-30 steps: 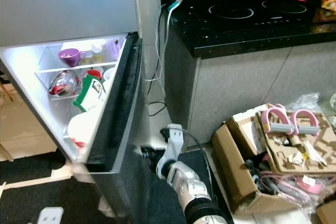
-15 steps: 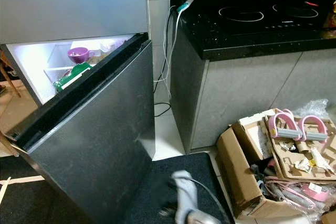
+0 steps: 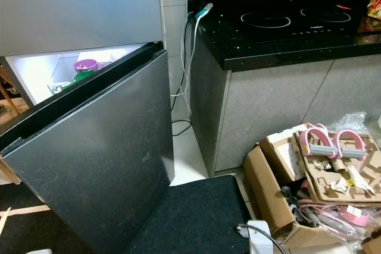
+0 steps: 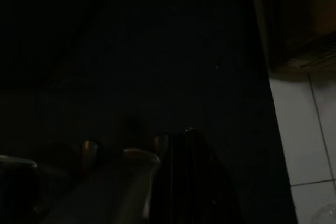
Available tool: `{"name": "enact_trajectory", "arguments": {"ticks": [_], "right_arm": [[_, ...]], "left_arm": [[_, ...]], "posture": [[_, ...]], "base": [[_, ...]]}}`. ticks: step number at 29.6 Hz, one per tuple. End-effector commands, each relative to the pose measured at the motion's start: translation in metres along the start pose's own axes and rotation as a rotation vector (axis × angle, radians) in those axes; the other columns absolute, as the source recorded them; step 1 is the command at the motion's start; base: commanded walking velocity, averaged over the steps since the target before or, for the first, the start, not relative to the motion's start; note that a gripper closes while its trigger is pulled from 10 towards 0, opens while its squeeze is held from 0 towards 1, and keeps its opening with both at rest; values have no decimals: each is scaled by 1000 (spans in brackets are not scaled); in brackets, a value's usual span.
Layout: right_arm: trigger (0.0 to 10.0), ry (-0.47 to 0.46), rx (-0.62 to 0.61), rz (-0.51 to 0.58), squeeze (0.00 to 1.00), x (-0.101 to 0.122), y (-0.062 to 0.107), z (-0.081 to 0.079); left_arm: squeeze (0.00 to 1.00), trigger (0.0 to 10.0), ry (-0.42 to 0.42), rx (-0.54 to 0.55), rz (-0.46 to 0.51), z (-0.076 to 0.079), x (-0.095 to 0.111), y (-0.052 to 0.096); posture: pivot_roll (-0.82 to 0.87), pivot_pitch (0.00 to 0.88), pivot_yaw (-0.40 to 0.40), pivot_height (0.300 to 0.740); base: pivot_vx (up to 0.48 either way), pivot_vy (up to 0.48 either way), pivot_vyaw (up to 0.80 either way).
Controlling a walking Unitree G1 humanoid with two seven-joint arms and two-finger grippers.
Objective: Restocking fridge
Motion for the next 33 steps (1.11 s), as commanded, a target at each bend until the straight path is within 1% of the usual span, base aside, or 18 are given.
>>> {"name": "enact_trajectory", "arguments": {"ticks": [1,2,4,5,6,7,8,14,16,17,19,20,22,24,26,29,30,33], "right_arm": [[10000,22,2,5,0,0,0,-3],[10000,28,0,0,0,-3,0,-4],[10000,30,-6,-3,0,-5,0,-5],[10000,21,-14,2,0,-5,-1,-5],[10000,21,-14,2,0,-5,-1,-5],[10000,11,-26,12,0,-5,-1,-5],[10000,9,-28,16,0,-5,-1,-5],[10000,12,-31,29,0,-1,-1,-4],[10000,19,-36,40,0,2,-1,-3],[10000,19,-36,40,0,2,-1,-3],[10000,19,-41,42,0,3,-1,-2],[10000,19,-41,42,0,3,-1,-2],[10000,16,-44,43,0,3,-1,-1],[10000,14,-45,43,0,3,-1,-1],[10000,11,-52,43,0,2,-1,1],[10000,8,-60,41,0,1,0,3],[10000,-21,-79,41,0,-1,1,7],[10000,-27,-96,38,0,-3,2,12]], "left_arm": [[0,10000,-38,-13,-25,2,-7,1],[0,10000,-61,-26,-30,3,-2,-1],[0,10000,-73,-31,-35,3,0,-2],[0,10000,-78,-34,-40,-1,5,-4],[0,10000,-78,-34,-40,-1,5,-4],[0,10000,-80,-36,-45,-6,13,-7],[0,10000,-80,-36,-46,-8,15,-7],[0,10000,-82,-32,-47,-15,21,-8],[0,10000,-104,-54,-48,-9,22,-9],[0,10000,-104,-54,-48,-9,22,-9],[0,10000,-109,-82,-43,8,17,-10],[0,10000,-109,-82,-43,8,17,-10],[0,10000,-109,-96,-40,15,17,-10],[0,10000,-109,-101,-38,18,17,-10],[0,10000,-115,-114,-37,24,17,-11],[0,10000,-123,-122,-35,27,17,-11],[0,10000,-130,-130,-30,30,18,-11],[0,10000,-134,-138,-20,33,21,-12]], "posture": [[-71,65,42,734],[-73,64,46,734],[-73,64,46,734],[-73,60,50,734],[-73,60,50,734],[-73,59,50,734],[-73,59,50,734],[-71,61,50,734],[-71,60,49,734],[-71,60,49,734],[-71,60,49,734],[-71,60,49,734],[-71,63,50,734],[-71,63,50,734],[-71,63,50,734],[-73,65,56,734],[-73,65,56,734],[-73,65,56,734]], "base": [[0,0,800],[0,0,800],[0,0,800],[0,0,800],[0,0,800],[0,0,800],[0,0,800],[0,0,800],[0,0,800],[0,0,800],[0,0,800],[0,0,800],[0,0,800],[0,0,800],[0,0,800],[0,0,800],[0,0,0],[0,0,0]]}}
Point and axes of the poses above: a point about 5 cm out from each wrist's last joint towards the gripper, its own y axis pointing back from the gripper into the wrist, its own x axis along the axis of the wrist's last joint, z = x × y, the point moved 4 cm from there along -y, pointing out of the wrist towards the gripper, and after that the axes turned 4 degrees about y, right-handed, at the moved point
